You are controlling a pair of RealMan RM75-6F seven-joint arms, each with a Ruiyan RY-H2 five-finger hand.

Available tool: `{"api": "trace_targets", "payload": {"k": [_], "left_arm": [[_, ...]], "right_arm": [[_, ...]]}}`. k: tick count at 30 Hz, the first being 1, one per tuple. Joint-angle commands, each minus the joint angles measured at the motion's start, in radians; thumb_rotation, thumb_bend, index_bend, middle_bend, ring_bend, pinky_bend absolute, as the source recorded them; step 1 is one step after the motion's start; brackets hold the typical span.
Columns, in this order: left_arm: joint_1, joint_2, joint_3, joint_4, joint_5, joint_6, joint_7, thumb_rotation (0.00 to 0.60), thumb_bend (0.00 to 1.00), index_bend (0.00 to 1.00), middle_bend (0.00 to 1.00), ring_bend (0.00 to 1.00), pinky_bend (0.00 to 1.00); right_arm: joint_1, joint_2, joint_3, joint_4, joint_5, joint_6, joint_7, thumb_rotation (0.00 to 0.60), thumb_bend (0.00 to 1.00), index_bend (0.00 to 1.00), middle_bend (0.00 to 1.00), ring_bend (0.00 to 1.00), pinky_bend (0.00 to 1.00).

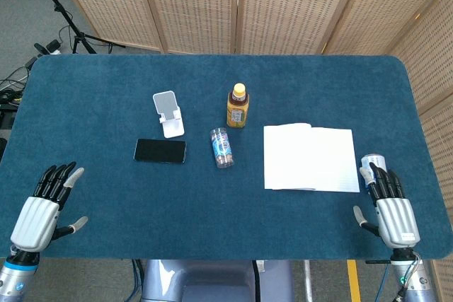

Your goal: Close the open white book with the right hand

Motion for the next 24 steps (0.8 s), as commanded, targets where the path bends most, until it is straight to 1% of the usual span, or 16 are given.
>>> {"api": "trace_targets", "payload": {"k": [1, 16, 24], "left_arm": [[0.0, 0.0, 0.0, 0.0, -0.001, 0.0, 0.001, 0.6, 0.0, 0.0, 0.0, 0.0, 0.0], [0.002, 0.005, -0.003, 0.002, -0.004, 0.005, -0.014, 0.6, 0.0, 0.0, 0.0, 0.0, 0.0], [0.002, 0.008, 0.001, -0.001, 0.006, 0.009, -0.018, 0.6, 0.0, 0.0, 0.0, 0.0, 0.0]], "right_arm": [[0.0, 0.0, -0.001, 0.0, -0.001, -0.002, -0.002, 0.6, 0.41, 0.0, 0.0, 0.0, 0.0], [0.003, -0.009, -0.011, -0.006, -0.018, -0.007, -0.024, 0.6, 0.41, 0.0, 0.0, 0.0, 0.0], [0.007, -0.02, -0.007, -0.022, -0.029, -0.001, -0.048, 0.6, 0.36, 0.0, 0.0, 0.0, 0.0]]}}
